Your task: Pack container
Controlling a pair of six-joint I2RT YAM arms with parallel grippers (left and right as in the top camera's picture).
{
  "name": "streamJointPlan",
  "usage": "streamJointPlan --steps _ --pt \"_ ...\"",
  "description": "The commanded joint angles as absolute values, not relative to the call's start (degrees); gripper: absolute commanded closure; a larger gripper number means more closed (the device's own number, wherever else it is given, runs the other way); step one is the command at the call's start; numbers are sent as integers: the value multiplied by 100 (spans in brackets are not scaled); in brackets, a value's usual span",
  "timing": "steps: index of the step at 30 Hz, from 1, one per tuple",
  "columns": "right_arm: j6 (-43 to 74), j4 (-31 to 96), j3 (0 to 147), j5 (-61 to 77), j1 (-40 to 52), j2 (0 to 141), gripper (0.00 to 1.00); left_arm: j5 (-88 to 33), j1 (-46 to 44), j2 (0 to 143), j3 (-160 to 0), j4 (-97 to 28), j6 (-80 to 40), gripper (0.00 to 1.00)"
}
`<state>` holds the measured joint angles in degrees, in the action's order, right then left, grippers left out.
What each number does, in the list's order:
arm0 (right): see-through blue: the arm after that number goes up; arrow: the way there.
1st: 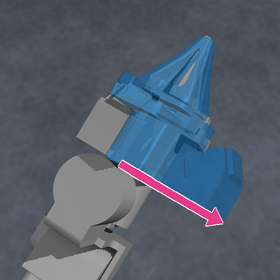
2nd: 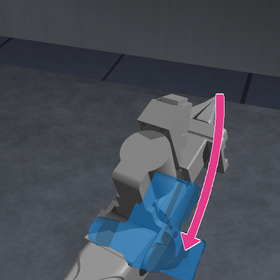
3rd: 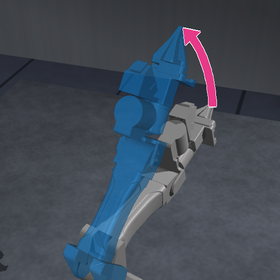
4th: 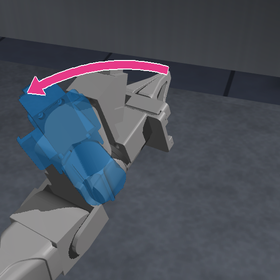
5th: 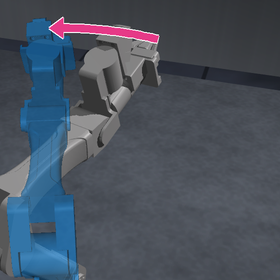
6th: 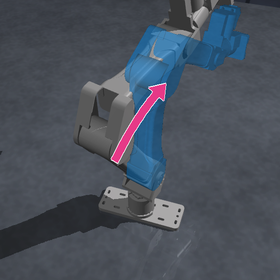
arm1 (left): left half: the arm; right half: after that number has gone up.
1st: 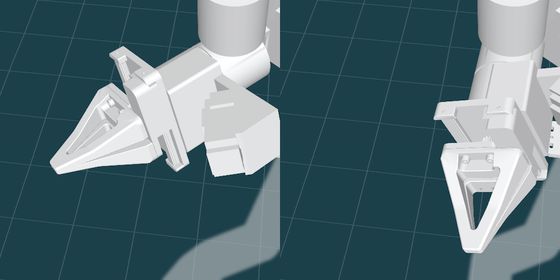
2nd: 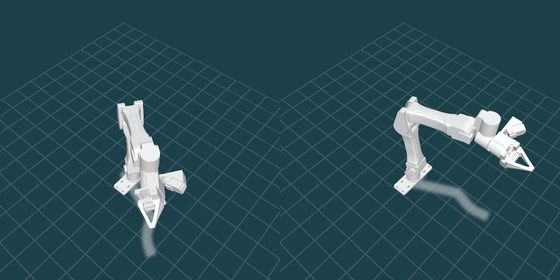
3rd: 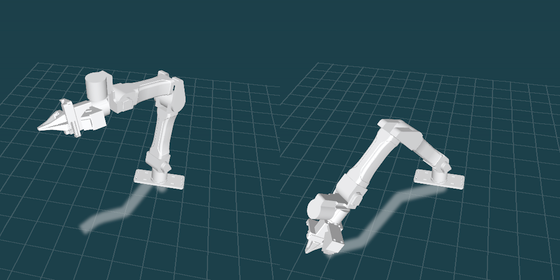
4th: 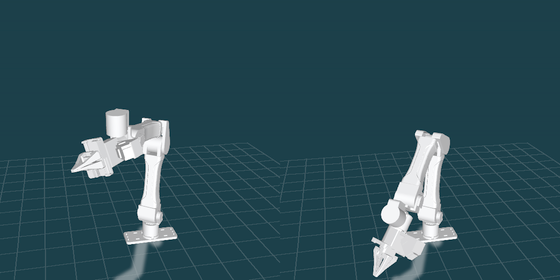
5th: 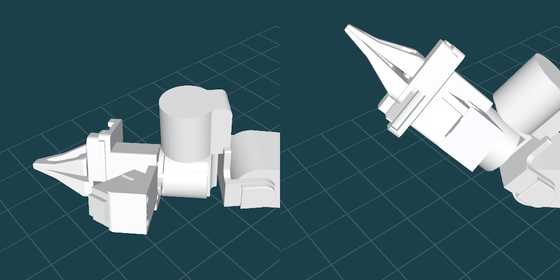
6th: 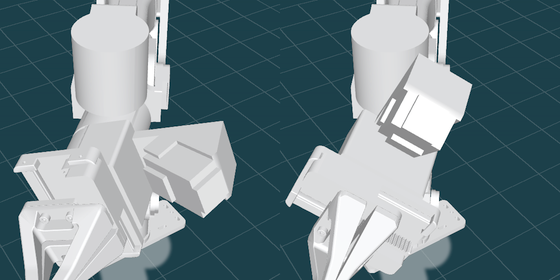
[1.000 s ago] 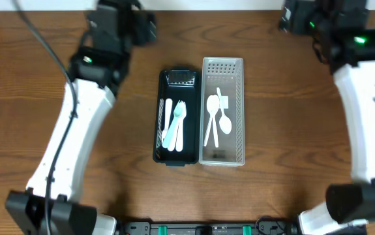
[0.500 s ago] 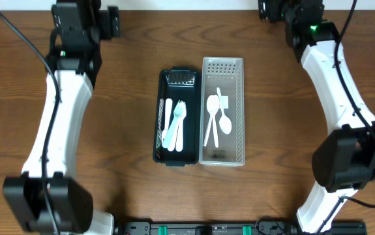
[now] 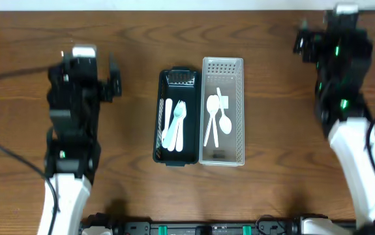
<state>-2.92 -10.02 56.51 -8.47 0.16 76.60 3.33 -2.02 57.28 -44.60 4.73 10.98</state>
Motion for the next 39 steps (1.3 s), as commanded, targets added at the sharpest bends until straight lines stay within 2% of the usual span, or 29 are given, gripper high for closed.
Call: streamJointPlan --steps 1,8,15,25,39 --pt "-176 -1411 4418 -1081 45 6899 1 296 -196 5043 -3715 506 1175 2" --pt "-172 -1806 2397 -1205 45 5284 1 298 -259 3046 -2126 482 1175 2" --pt "-174 -1638 1697 -1221 45 4211 1 301 -276 1651 -1778 -47 1177 2" --pt "-176 -113 1601 -1179 45 4136 1 301 -276 1522 -1778 -303 1177 2" --pt "-174 2550 1597 -1179 56 3962 1 301 -276 1522 -1778 -2493 1177 2"
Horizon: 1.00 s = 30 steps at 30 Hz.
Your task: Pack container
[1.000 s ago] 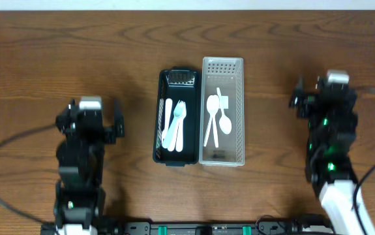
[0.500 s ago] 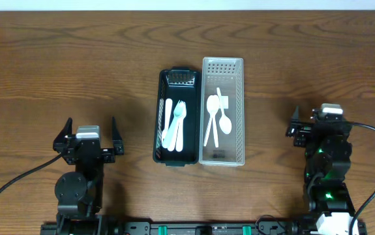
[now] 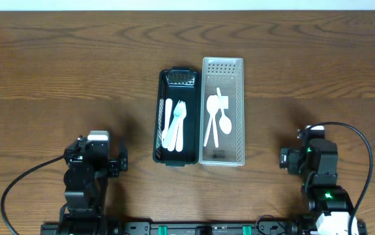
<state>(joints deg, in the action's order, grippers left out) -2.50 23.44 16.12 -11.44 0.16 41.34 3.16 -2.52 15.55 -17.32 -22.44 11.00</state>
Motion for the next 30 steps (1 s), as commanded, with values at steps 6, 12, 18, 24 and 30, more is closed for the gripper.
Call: streamJointPlan --steps 6,12,18,24,30 --pt "-176 3420 1597 -1179 115 3151 1 301 -276 1522 -1778 -3426 1177 2" --pt "-174 3955 1594 -1177 333 2038 1 301 -276 1522 -1778 -4213 1177 2" --pt "-174 3723 1594 -1326 598 1011 1 301 -276 1522 -1778 -4497 1177 2" --pt "-528 963 1079 -1328 683 333 1 301 -276 1522 -1778 -4497 1177 2" --pt "-541 -751 30 -1409 672 27 1 301 -276 1522 -1778 -4497 1177 2"
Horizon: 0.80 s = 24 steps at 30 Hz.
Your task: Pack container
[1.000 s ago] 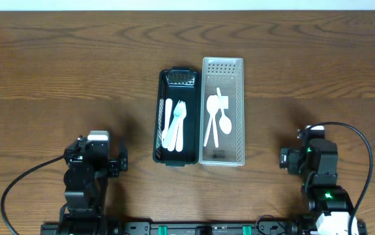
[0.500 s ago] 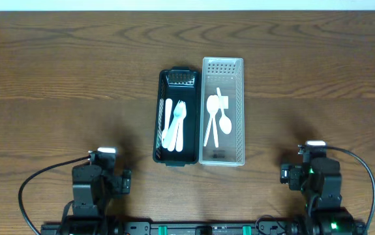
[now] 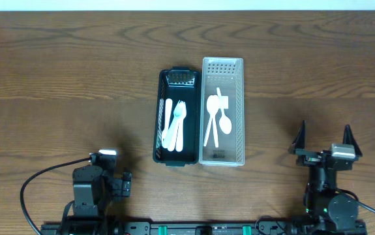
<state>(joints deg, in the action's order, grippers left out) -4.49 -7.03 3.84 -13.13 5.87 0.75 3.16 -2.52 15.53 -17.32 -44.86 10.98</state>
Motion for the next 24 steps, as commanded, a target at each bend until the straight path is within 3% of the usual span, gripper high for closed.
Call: streamJointPlan --steps 1,7,24 --pt "-521 -655 38 -1302 672 25 1 301 -276 1522 -1778 -4497 1177 2" --pt "-493 443 34 -176 554 27 1 301 -276 1522 -1778 -4497 1177 2" --pt "-475 419 32 -104 554 30 1 301 -276 1522 -1778 -4497 1177 2"
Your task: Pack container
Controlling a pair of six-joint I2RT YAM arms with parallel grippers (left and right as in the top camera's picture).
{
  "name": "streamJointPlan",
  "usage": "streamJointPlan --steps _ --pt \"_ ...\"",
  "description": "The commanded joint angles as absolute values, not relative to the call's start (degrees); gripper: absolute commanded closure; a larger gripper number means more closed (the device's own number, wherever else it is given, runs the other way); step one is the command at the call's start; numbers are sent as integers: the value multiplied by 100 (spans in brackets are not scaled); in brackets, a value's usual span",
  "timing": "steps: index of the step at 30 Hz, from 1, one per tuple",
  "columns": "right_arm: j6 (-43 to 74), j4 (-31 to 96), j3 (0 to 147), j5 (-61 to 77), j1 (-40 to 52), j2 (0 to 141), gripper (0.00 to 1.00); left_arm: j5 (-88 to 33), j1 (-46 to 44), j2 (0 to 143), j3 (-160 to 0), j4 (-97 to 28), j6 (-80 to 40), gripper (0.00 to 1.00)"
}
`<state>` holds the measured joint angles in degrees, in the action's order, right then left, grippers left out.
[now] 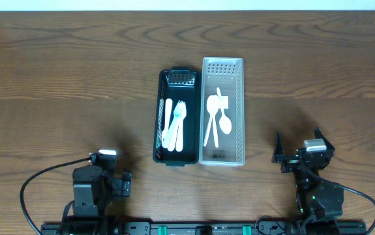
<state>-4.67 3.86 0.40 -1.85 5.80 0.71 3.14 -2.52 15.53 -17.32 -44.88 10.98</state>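
A black container stands at the table's middle with white and pale blue forks and a white knife lying in it. Touching its right side is a white perforated basket that holds white spoons. My left gripper is folded back at the front edge, left of the containers, with its fingers hidden under the wrist. My right gripper sits at the front right, open and empty, its two dark fingers spread apart.
The brown wooden table runs on around both containers. Black cables loop from each arm base along the front edge, where a dark rail lies.
My right gripper has turned and shifted a little left and toward the front edge, still open. The left arm and the cutlery are where they were.
Both arms first stood extended over the table's far half, either side of the containers. They were then drawn back near the front edge, then folded there. The cutlery in both containers stayed put throughout.
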Motion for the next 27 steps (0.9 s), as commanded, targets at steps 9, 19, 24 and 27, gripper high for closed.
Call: streamJointPlan --steps 9,19,24,27 --pt "-475 419 32 -104 554 30 1 301 -276 1522 -1778 -4497 1177 2" --pt "-475 419 32 -104 554 30 1 342 -281 1363 -1772 -4270 1177 2" --pt "-475 419 32 -104 554 30 1 91 -344 609 -1463 -2106 1181 2" --pt "-475 419 32 -104 554 30 1 56 -346 213 -1129 -934 1179 2"
